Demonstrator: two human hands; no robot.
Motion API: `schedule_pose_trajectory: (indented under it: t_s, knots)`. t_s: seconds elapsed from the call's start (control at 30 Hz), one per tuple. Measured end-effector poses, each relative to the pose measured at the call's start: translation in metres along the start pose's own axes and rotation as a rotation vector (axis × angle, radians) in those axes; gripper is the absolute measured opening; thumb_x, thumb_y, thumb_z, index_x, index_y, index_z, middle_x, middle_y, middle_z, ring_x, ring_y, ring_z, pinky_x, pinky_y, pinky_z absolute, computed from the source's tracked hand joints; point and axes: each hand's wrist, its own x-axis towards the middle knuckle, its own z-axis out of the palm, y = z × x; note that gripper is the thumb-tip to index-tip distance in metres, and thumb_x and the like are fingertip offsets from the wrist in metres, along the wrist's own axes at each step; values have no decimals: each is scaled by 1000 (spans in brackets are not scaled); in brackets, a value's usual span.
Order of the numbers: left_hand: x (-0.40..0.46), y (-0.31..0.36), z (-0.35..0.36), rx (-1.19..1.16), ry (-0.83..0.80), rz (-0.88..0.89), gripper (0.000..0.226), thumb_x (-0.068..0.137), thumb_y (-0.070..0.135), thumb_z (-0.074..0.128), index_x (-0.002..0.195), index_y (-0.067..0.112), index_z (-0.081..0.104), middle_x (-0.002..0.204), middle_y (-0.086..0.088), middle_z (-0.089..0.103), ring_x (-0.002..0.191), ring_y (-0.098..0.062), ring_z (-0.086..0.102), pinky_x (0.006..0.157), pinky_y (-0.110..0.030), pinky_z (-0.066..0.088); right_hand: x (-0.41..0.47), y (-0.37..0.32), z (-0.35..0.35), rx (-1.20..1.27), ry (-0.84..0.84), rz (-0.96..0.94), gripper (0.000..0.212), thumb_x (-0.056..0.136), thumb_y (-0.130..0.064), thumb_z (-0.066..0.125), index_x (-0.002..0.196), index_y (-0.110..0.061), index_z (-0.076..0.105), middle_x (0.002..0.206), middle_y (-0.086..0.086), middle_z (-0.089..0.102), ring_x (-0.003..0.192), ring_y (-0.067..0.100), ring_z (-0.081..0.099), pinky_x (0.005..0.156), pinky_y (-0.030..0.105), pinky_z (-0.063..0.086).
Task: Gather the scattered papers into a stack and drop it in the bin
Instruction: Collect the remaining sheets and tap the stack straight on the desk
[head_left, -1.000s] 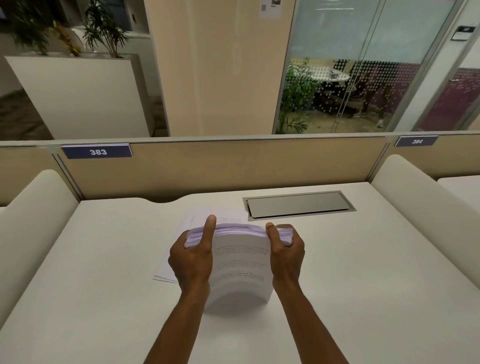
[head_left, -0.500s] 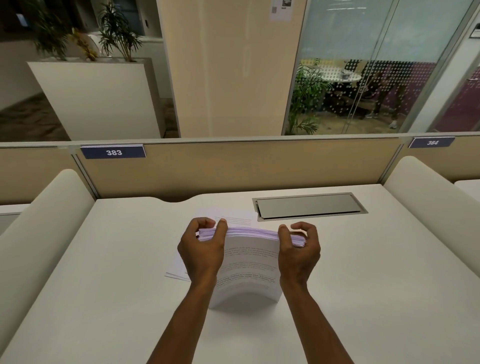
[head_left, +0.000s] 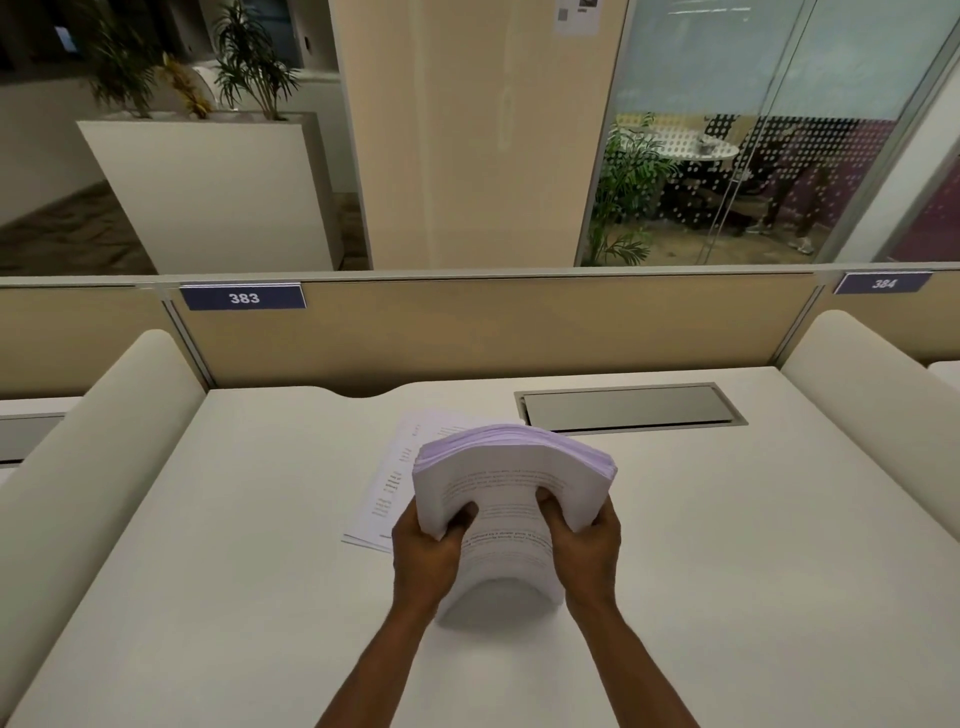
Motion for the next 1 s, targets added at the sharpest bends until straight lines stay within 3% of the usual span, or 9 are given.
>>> schedule_pose_trajectory:
  t_s: [0.07, 0.13, 0.27, 0.43, 0.57, 0.73, 0.8, 0.9, 1.0]
  knots:
    - [-1, -2, -5, 5, 9, 26, 43, 65, 48, 87, 103, 31, 75, 95, 10, 80, 89, -6, 76, 65, -24, 62, 0, -1, -3, 16, -7, -18, 50, 71, -47, 87, 115, -33, 69, 102, -9, 77, 93, 9, 74, 70, 24, 61]
    - [-4, -10, -12, 39, 0, 4, 53, 63, 48, 91, 110, 32, 74, 99, 11, 79, 91, -3, 75, 68, -24, 63, -8, 6, -8, -18, -25, -7, 55, 68, -48, 88, 116, -31, 69, 103, -9, 77, 94, 8, 73, 72, 26, 62]
    - [-9, -27, -14, 109, -27, -65, 38, 78, 17, 88, 109, 31, 71, 101, 8, 78, 99, -16, 73, 79, -38, 64, -24, 33, -11, -92, -95, 98, 41, 75, -19, 90, 112, -21, 71, 98, -3, 78, 95, 18, 73, 76, 33, 63]
    - [-7, -32, -17, 152, -6, -56, 38, 84, 15, 82, 95, 50, 71, 96, 21, 76, 91, -1, 71, 68, -18, 59, -23, 43, -12, -78, -77, 124, 35, 78, -24, 87, 110, -20, 74, 96, -4, 79, 91, 12, 74, 68, 19, 58]
    - [-3, -35, -19, 216, -37, -104, 30, 83, 17, 82, 95, 40, 67, 90, 18, 75, 94, -11, 72, 69, -21, 56, -27, 50, -10, -146, -96, 124, 30, 80, -23, 86, 105, -28, 71, 91, -13, 76, 88, 7, 72, 65, 15, 57]
    - [33, -18, -14, 417, -131, -43, 36, 82, 17, 82, 116, 19, 70, 97, 14, 71, 93, -16, 70, 68, -6, 49, 8, 46, -1, -272, -110, 50, 46, 79, -28, 86, 116, -30, 59, 100, -22, 70, 88, -8, 69, 65, 7, 54]
    - [57, -5, -11, 507, -194, -81, 46, 84, 24, 81, 127, 16, 66, 110, 3, 72, 98, -18, 69, 79, -19, 56, 29, 41, 9, -324, -152, 48, 49, 78, -29, 86, 117, -28, 56, 101, -20, 68, 85, -8, 68, 67, 8, 53]
    - [100, 10, -10, 479, -287, -248, 52, 88, 30, 77, 135, 16, 61, 128, -4, 69, 111, -28, 69, 97, -46, 58, 65, 39, 31, -282, -186, 244, 49, 77, -30, 87, 116, -23, 59, 106, -7, 70, 91, 8, 70, 80, 28, 59]
    - [141, 17, -8, 437, -313, -393, 54, 87, 41, 76, 133, 16, 63, 131, -8, 69, 112, -30, 69, 98, -47, 57, 96, 47, 55, -121, -186, 532, 43, 84, -26, 82, 120, -9, 65, 112, 10, 74, 97, 31, 73, 92, 50, 60]
